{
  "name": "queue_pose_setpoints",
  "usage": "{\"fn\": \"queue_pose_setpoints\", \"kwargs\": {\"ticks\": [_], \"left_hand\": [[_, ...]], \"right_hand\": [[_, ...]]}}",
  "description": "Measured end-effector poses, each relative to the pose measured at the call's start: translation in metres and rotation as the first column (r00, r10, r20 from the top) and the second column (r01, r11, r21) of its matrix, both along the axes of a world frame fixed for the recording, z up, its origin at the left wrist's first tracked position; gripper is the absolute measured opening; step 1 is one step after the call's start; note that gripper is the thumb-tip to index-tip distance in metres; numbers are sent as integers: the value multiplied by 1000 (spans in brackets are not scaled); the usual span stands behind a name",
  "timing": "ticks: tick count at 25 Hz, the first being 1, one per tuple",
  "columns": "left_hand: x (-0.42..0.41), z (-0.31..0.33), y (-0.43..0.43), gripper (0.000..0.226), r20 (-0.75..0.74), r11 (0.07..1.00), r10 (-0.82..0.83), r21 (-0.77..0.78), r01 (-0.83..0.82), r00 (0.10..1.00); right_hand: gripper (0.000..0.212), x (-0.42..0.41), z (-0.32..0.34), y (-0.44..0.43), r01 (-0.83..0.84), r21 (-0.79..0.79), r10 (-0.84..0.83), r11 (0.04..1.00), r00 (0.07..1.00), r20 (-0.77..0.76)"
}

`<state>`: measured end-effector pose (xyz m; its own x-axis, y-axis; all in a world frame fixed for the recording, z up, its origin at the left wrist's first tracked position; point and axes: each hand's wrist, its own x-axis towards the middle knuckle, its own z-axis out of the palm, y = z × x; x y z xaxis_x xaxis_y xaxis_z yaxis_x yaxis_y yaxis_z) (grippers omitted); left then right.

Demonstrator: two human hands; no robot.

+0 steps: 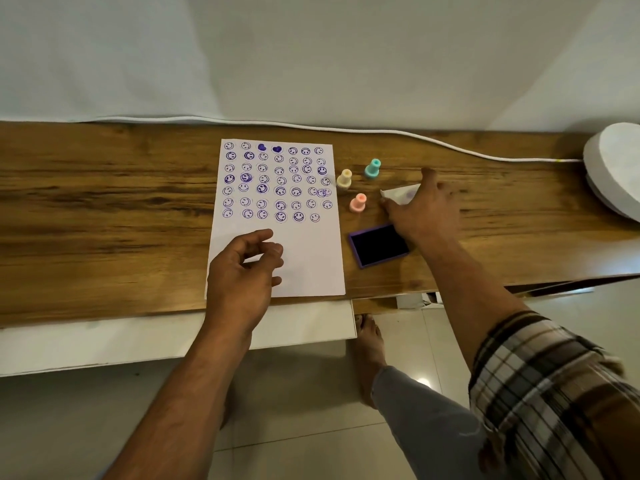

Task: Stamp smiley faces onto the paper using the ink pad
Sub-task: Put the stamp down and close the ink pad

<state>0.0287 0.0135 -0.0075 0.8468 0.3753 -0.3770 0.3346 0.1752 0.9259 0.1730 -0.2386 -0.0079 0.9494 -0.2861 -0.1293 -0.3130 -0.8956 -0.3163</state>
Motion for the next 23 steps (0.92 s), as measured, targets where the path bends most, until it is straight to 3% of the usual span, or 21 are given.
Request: {"fn": "queue_pose_setpoints", "kwargs": {"ticks": [5,11,23], "left_hand": [[2,0,4,22,-11,999,36,-1,-36,999],[1,2,1,20,-27,998,55,-11,-55,998],[2,3,0,20,-54,998,54,-11,-55,997]], "right_hand": [[103,-39,26,1,100,289,-156,952,972,178],[102,-96,0,40,-46,103,32,994,991,128],[102,-93,-28,41,-65,20,61,998,988,141]]}}
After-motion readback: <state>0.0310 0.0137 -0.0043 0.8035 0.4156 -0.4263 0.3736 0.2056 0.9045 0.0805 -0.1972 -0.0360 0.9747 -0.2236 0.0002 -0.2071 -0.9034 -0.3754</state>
